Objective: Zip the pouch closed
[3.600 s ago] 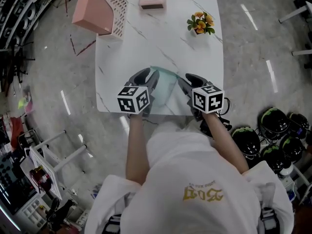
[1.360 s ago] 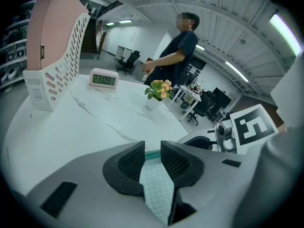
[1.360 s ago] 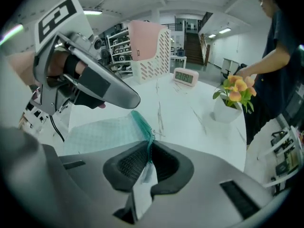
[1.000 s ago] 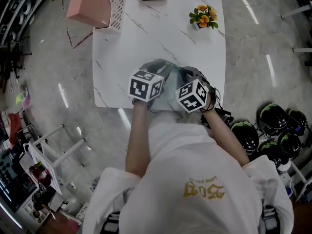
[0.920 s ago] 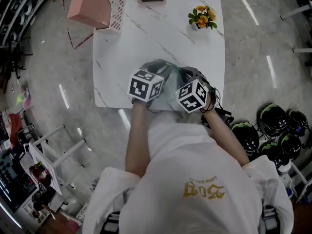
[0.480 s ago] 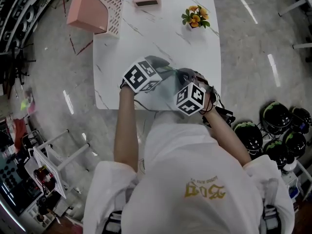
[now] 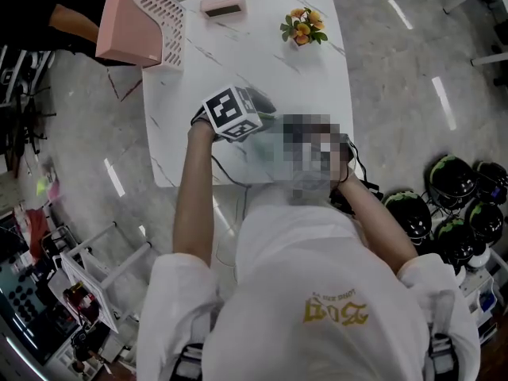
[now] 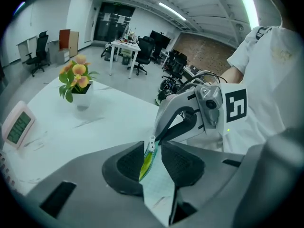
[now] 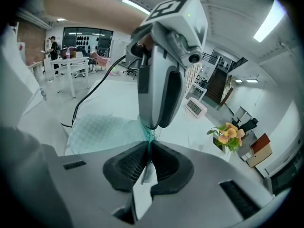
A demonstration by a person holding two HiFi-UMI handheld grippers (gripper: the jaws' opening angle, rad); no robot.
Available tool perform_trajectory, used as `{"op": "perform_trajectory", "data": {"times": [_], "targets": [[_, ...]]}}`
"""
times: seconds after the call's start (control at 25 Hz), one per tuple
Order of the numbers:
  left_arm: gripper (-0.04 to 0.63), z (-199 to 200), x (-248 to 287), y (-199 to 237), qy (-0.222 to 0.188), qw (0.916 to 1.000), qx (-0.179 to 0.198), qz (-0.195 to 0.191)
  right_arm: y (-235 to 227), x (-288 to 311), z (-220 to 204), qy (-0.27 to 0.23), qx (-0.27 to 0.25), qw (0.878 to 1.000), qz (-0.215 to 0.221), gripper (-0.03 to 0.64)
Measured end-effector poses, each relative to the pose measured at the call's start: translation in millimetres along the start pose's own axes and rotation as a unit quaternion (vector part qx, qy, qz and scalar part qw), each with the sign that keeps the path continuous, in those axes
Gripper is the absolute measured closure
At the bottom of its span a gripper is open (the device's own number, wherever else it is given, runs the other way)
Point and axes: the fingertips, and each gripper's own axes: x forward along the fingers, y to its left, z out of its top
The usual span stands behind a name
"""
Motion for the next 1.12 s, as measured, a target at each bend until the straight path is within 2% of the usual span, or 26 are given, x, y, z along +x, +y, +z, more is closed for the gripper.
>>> {"op": "perform_trajectory", "data": {"times": [0.24,0.48,0.64,1.12], "targets": [[0.474,8,10,-2,0.025,0.997,0.011,-0.072,0,3,1,-0.002,-0.021,1.0,0.004,0.578],[0.488,1,20,4,0.043,0.9925,0.015,-0.114,-2,10,-1,0.002,-0.044,0.999,0.005,0.578],[0.515,-1,23,9,0.044,0.9908,0.021,-0.126,-3,15,-3,0.001,-0.05,0.999,0.009,0.578],[0.528,2,12,18,-0.038,0.9896,-0.03,-0.135,-12,15,3,-0.025,0.008,0.999,0.023,0.581]]}}
